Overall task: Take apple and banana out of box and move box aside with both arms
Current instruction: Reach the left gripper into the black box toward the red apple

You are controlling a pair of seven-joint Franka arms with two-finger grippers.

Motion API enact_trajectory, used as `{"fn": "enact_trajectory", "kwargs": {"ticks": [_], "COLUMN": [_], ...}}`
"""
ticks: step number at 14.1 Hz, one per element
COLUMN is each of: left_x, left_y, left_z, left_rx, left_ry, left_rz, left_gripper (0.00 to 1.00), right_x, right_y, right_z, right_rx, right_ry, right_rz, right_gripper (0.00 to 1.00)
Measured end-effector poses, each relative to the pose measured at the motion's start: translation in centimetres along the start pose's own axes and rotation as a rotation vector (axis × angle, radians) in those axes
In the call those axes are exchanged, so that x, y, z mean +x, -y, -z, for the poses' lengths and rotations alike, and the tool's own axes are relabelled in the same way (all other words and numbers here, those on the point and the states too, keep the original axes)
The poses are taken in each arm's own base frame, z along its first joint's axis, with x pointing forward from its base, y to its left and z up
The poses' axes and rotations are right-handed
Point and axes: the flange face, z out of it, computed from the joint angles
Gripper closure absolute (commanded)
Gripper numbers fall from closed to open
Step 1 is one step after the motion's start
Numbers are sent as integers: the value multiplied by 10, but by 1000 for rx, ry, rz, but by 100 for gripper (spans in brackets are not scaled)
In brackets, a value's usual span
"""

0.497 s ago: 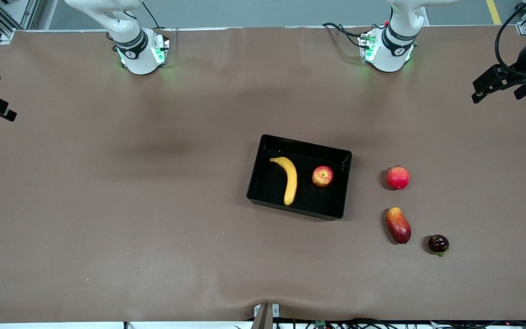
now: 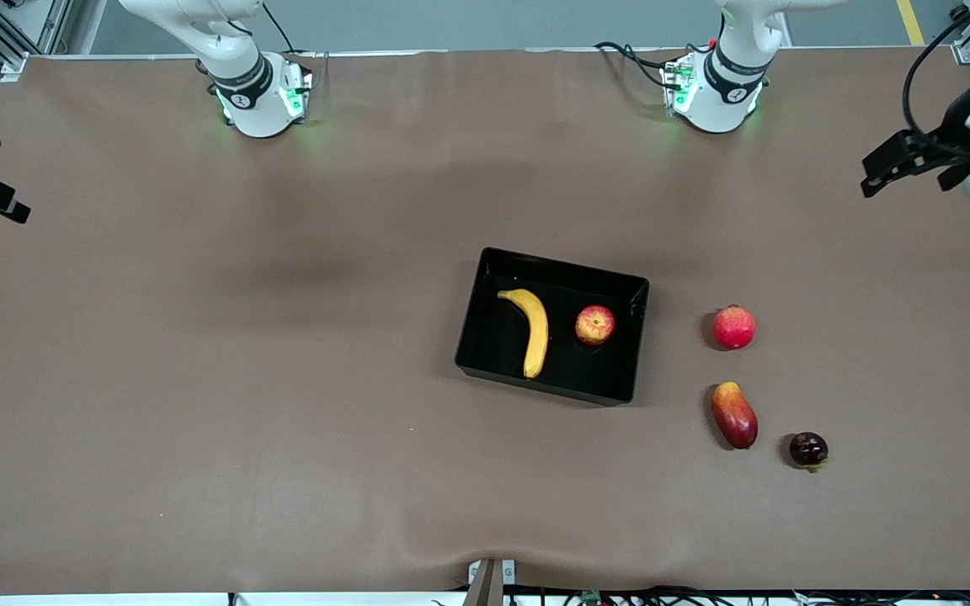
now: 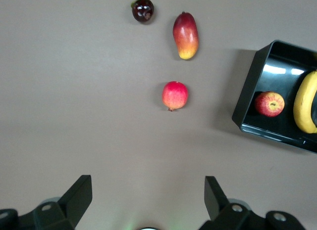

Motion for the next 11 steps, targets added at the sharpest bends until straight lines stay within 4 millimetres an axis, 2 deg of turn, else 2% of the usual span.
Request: {"fn": "enact_trajectory", "kwargs": {"ticks": [2,4,8,11], "left_x": [14,29,56,64], "left_y": [-15,-46,-146,-217], "left_z": [-23,-53,-125,-186], "left_rx": [0,-9,-43,-96], "left_ry": [44,79,71,67], "left_rz": [0,36,152,267], "left_gripper": [0,0,0,0], "right_x": [0,0,0,0], "right_y": [0,0,2,4], "right_z": [0,0,0,-1], "right_rx": [0,0,0,0], "right_ry": [0,1,2,3], "right_rz": [0,1,4,7], "right_gripper": [0,0,0,0]}}
